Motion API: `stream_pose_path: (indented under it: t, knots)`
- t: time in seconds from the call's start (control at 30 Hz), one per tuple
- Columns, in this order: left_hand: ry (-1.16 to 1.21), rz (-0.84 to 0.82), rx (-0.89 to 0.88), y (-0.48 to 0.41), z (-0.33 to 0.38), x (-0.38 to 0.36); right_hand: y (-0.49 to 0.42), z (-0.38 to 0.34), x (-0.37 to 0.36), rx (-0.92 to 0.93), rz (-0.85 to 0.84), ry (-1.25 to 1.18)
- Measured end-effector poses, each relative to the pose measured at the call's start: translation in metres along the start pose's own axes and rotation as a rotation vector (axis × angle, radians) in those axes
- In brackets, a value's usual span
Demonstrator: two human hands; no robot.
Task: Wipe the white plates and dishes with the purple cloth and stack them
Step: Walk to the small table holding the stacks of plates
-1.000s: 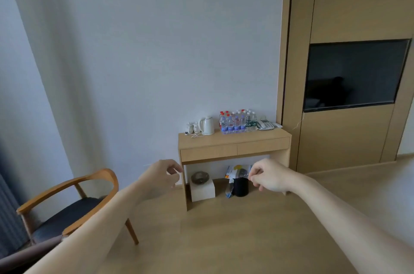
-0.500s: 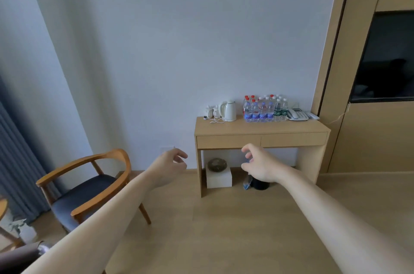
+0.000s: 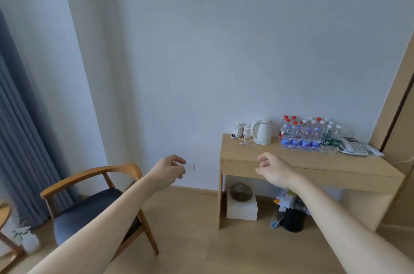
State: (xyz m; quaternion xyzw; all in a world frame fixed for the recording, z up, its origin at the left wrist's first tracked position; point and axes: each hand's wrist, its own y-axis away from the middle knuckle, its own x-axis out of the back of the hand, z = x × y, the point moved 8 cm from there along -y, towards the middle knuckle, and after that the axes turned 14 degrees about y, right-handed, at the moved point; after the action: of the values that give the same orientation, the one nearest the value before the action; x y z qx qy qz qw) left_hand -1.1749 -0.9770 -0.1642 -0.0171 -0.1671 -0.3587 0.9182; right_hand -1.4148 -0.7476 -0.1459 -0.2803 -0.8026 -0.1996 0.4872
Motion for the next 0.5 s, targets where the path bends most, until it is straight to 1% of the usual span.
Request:
stream_pose_path:
  t: [0.03, 0.1, 0.23, 0.3, 0.5]
  knots:
    - [0.057, 0.026, 0.020, -0.015, -0.004, 0.005, -0.015, -0.009, -0.004, 0.024, 0.017, -0.012]
    - [0.125, 0.036, 0.082, -0.036, -0.014, 0.003, -0.039, -0.025, -0.022, 0.054, -0.031, -0.004]
    - [0.055, 0.009, 0.114, -0.069, -0.031, 0.001, -0.079, -0.044, -0.065, 0.083, -0.219, 0.038]
    - [0.042, 0.059, 0.119, -0.088, -0.032, 0.020, -0.103, -0.057, -0.075, 0.090, -0.264, 0.055]
    - [0.059, 0.260, 0.181, -0.141, -0.042, 0.095, -0.185, -0.117, -0.103, 0.185, -0.273, 0.079]
